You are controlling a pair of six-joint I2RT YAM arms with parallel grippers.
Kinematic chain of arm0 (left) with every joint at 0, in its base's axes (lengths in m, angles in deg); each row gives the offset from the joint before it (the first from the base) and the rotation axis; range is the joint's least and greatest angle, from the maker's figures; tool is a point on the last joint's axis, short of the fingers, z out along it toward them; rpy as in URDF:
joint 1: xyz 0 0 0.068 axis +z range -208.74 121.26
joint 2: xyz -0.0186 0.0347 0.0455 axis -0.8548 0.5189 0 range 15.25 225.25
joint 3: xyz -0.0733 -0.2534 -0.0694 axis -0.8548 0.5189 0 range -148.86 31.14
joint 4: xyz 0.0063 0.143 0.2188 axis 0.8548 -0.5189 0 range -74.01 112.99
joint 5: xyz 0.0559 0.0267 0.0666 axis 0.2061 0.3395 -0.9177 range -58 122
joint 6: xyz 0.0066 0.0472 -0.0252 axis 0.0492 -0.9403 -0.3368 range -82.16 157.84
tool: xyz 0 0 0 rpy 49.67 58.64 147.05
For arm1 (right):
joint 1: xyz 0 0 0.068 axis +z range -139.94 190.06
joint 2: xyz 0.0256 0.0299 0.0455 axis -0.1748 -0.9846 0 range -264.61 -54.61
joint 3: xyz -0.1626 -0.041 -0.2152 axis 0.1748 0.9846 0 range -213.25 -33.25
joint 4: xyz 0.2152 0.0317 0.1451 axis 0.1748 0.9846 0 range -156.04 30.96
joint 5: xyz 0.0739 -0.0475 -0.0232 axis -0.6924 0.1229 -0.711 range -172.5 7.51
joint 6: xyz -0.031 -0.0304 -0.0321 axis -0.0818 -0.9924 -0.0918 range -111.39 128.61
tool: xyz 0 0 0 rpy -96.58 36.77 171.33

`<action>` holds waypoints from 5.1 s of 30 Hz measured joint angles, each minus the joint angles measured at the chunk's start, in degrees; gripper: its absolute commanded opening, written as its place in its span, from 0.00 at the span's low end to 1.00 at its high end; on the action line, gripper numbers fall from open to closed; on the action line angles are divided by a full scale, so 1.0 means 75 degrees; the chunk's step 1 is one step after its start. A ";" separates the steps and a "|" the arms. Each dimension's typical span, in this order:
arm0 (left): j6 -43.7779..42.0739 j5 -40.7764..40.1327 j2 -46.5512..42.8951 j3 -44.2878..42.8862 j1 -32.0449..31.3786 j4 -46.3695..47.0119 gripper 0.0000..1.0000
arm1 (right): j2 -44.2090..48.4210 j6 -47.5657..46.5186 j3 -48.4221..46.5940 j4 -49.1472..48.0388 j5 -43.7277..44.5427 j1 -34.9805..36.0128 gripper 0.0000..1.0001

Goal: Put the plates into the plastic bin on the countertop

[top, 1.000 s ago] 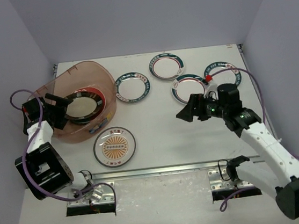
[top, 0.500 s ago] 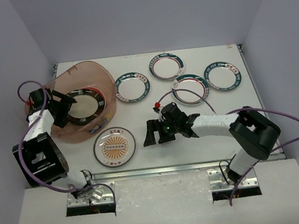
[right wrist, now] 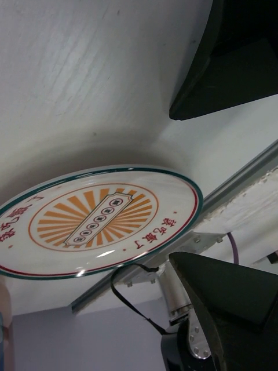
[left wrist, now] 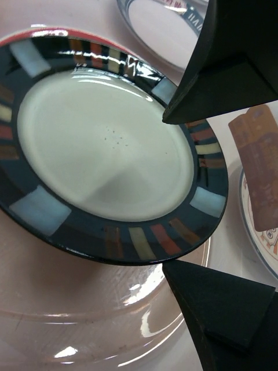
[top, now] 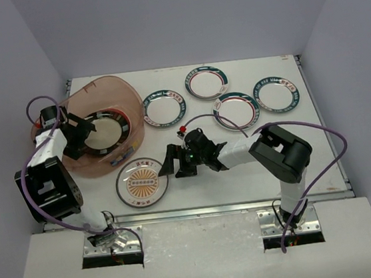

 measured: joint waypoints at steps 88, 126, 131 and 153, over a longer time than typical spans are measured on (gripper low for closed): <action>0.0973 0.0393 -0.1387 0.0752 -0.0159 0.1782 0.89 | 0.6845 -0.3932 0.0728 0.5288 -0.1244 -0.5371 0.99; -0.0075 -0.0582 -0.3088 0.0232 -0.0496 -0.0322 1.00 | 0.2660 -0.1224 0.0407 0.4866 0.2888 -0.6168 0.96; -0.0475 0.1068 -0.5575 0.1022 -0.0517 0.0561 1.00 | 0.1910 -0.0890 0.0806 0.2702 0.2377 -0.6742 0.93; -0.1046 0.3300 -0.5965 0.1508 -0.1447 0.0589 1.00 | 0.1851 -0.0953 0.0899 0.1922 0.0985 -0.6425 0.00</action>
